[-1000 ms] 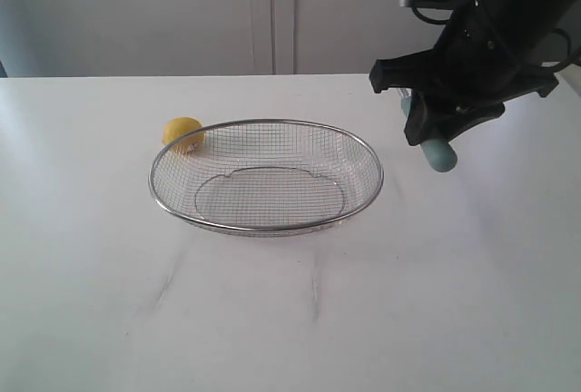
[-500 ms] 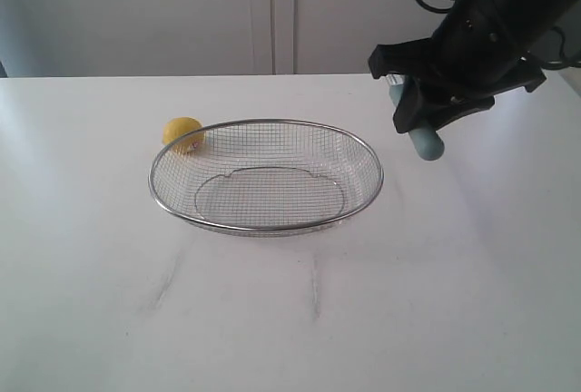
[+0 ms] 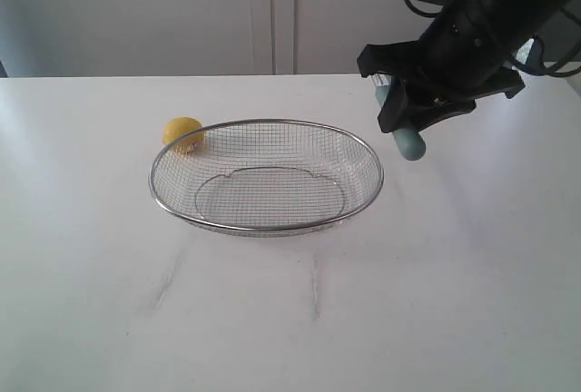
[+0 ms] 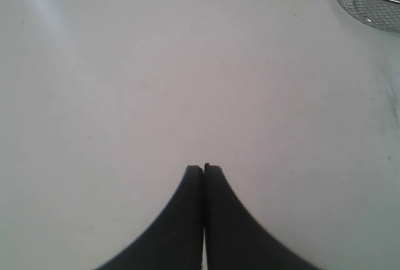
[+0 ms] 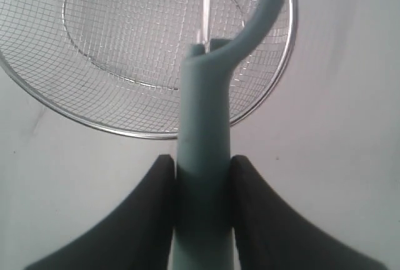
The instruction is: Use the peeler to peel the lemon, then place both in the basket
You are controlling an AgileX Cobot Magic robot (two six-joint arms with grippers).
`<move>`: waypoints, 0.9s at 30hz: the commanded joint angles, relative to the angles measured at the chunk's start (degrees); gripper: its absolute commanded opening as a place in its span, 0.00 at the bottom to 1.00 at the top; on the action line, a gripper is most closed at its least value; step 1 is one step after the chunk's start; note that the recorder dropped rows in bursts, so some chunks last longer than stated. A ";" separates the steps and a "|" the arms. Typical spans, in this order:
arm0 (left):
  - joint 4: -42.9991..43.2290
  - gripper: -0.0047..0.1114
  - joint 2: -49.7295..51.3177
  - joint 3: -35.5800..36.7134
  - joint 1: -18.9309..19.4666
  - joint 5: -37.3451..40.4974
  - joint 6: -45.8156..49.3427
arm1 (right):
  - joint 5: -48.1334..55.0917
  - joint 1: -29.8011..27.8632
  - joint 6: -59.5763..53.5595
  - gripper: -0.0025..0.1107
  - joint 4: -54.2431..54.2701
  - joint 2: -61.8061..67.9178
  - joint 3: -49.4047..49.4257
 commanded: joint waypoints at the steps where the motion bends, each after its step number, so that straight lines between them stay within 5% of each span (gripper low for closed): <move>1: -0.40 0.04 -0.21 0.38 0.04 -0.20 0.08 | -1.93 -0.22 -2.23 0.02 2.19 1.07 1.39; 27: -0.40 0.04 -0.21 0.38 0.04 -0.20 0.08 | -7.14 -0.11 -3.68 0.02 3.04 6.79 2.19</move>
